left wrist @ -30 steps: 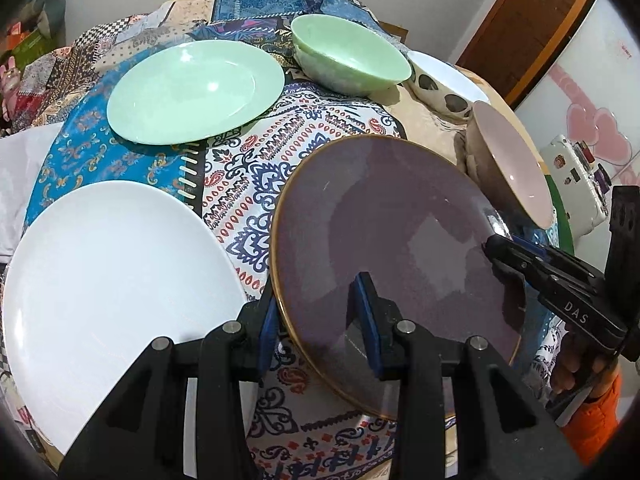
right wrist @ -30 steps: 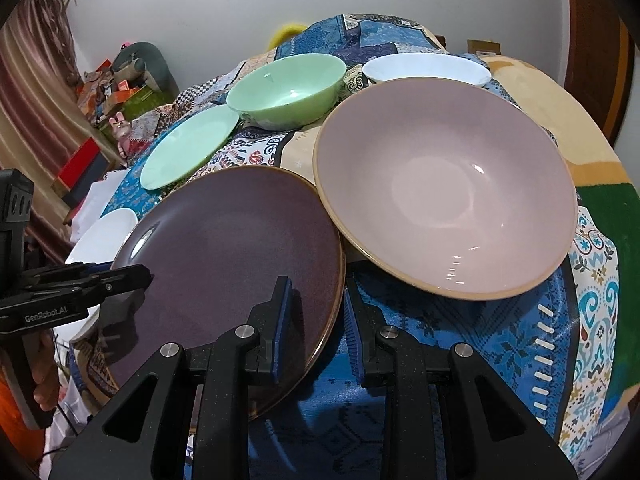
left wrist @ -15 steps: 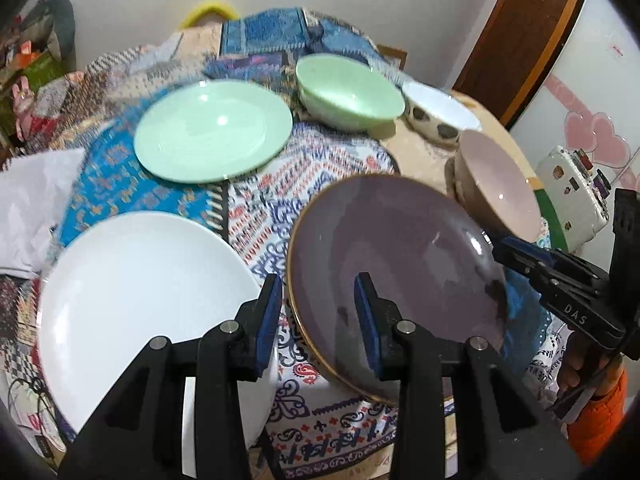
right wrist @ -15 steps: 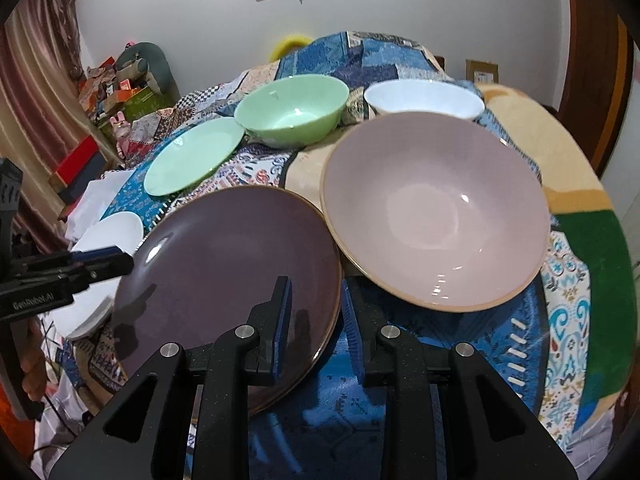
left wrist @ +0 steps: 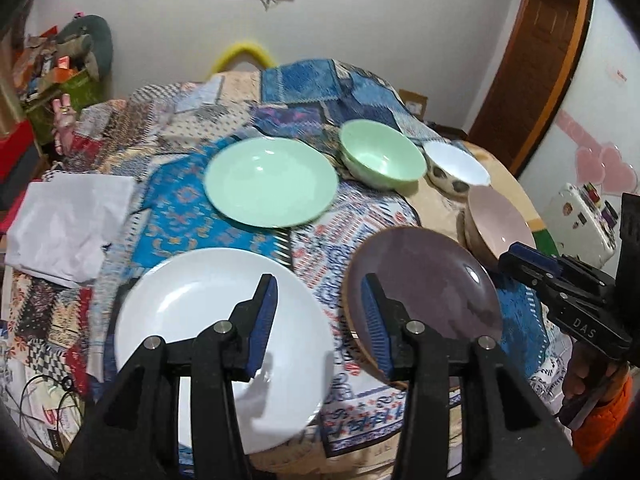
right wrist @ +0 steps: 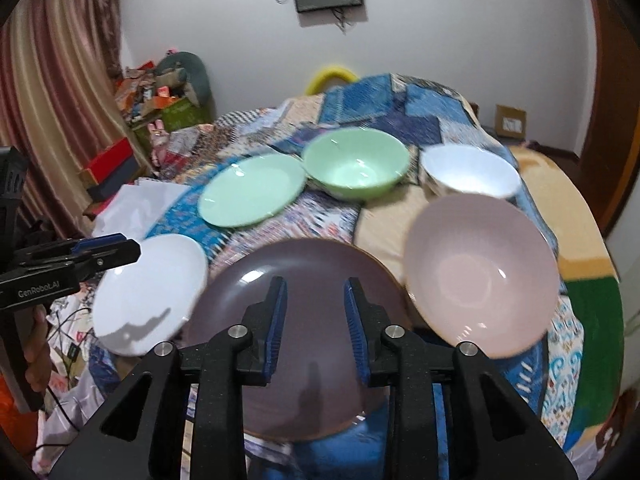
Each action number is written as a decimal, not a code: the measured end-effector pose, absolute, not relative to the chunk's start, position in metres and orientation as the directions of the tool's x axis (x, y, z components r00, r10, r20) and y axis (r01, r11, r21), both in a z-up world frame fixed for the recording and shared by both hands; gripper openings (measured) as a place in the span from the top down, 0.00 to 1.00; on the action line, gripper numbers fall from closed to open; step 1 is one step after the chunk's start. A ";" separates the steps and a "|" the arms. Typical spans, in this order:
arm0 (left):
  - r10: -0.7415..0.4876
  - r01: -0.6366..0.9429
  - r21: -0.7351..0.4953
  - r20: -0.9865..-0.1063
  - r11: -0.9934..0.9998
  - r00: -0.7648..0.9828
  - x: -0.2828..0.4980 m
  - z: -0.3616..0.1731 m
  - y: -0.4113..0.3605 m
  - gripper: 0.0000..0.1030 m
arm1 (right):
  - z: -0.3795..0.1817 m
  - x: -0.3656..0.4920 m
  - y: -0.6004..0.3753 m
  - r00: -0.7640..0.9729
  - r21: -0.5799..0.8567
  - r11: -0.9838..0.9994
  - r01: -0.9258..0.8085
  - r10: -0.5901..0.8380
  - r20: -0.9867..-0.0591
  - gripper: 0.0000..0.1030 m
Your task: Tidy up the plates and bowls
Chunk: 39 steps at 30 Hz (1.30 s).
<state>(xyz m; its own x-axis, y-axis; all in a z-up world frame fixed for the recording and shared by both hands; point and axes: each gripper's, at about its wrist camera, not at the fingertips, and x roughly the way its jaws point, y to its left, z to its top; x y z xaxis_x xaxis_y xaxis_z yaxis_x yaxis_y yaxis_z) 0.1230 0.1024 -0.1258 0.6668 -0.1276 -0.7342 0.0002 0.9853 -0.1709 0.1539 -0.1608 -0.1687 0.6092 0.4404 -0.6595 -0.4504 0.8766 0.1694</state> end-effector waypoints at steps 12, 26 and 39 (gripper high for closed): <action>-0.011 -0.150 -0.156 -0.728 0.976 0.685 0.103 -0.126 0.175 0.46 | -0.165 0.159 -0.088 0.548 0.165 0.801 -0.576 0.528 -0.649 0.59; 0.005 -0.230 -0.160 -0.811 0.960 0.585 0.102 -0.183 0.223 0.46 | -0.205 0.183 -0.028 0.390 0.187 0.736 -0.651 0.535 -0.749 0.59; -0.059 -0.238 -0.229 -0.826 0.944 0.561 0.098 -0.209 0.238 0.55 | -0.231 0.197 -0.001 0.292 0.186 0.699 -0.690 0.505 -0.812 0.69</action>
<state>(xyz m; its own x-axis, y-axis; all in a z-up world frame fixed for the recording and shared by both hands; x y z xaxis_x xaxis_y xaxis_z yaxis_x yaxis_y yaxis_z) 0.0983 0.2379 -0.2092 0.5606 -0.0589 -0.8260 -0.2379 0.9439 -0.2288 0.1966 -0.0007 -0.2309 0.2920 0.5048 -0.8123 -0.6905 0.6990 0.1862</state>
